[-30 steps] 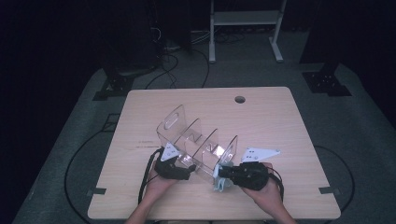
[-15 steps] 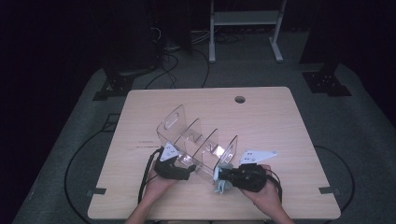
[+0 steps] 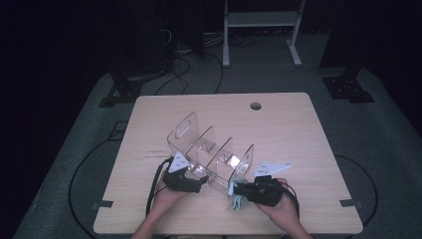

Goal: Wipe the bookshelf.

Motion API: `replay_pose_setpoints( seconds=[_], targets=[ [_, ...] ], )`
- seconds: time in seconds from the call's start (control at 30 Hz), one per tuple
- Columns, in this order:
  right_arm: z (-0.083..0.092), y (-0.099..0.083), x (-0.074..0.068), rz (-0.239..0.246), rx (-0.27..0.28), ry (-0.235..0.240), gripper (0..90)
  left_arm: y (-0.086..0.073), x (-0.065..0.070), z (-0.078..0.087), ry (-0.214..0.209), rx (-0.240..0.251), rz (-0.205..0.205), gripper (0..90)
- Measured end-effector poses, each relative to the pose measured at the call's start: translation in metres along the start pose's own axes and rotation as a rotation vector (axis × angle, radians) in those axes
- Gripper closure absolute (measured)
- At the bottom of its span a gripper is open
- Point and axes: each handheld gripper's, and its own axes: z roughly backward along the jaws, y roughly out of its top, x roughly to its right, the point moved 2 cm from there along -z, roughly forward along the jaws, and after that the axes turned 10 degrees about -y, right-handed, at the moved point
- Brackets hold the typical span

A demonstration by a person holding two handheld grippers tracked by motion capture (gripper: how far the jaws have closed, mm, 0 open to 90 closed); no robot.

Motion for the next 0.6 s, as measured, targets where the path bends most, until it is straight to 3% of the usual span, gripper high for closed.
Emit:
replay_pose_setpoints(
  seconds=[0.1,0.2,0.4,0.53,0.6],
  targets=[
    [0.013,0.008,-0.001,-0.010,0.053,0.011,83.0,0.000,0.001,-0.001,-0.007,-0.001,-0.007,7.0],
    [0.014,0.007,0.000,-0.015,0.061,0.009,83.1,0.001,0.001,-0.002,-0.010,0.001,-0.010,6.9],
    [0.001,-0.005,0.006,-0.031,-0.014,0.008,83.0,0.000,0.002,-0.002,-0.014,0.000,-0.011,6.8],
    [0.017,0.008,0.003,-0.023,0.055,0.010,83.0,0.000,0.003,-0.003,-0.020,0.000,-0.011,6.8],
    [0.020,0.009,0.003,-0.020,0.060,0.002,83.0,0.000,0.004,-0.004,-0.025,0.001,-0.018,6.8]
  ],
)
